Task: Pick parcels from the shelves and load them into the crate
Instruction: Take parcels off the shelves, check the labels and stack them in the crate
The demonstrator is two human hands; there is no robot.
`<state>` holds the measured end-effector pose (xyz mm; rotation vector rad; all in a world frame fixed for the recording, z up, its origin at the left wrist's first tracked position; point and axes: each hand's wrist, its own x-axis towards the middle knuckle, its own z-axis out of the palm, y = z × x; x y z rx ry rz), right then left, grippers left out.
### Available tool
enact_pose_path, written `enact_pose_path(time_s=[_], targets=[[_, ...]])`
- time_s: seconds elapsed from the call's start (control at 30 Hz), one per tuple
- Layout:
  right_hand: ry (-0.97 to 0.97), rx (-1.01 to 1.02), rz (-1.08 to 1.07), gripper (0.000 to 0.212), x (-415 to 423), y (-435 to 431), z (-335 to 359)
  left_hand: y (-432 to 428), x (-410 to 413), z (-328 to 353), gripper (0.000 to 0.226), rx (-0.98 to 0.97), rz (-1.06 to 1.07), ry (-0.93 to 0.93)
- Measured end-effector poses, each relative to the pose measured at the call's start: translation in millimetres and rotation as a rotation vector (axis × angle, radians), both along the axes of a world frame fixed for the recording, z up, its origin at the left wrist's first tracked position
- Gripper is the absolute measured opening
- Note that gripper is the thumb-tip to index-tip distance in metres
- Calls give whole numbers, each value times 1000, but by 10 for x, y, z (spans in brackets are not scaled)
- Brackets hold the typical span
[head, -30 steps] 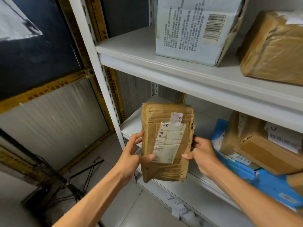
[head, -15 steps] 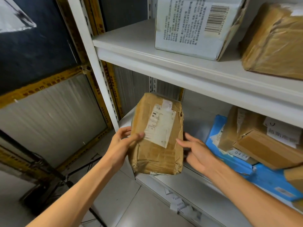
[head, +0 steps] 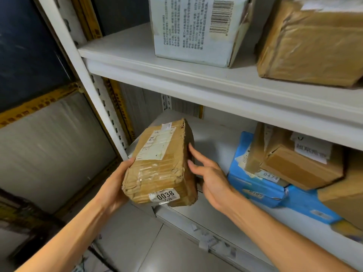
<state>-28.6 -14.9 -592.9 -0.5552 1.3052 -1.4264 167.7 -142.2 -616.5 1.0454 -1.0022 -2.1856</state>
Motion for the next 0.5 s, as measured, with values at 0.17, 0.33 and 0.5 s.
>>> enact_pose_path(time_s=[0.17, 0.33, 0.5], targets=[[209, 2, -33, 54, -76, -125, 219, -24, -70, 242, 72, -265, -76, -36], [235, 23, -12, 63, -163, -305, 452, -149, -143, 588, 92, -403, -118, -314], [241, 61, 46, 77, -197, -277, 438, -191, -205, 720, 95, -451, -173, -400]])
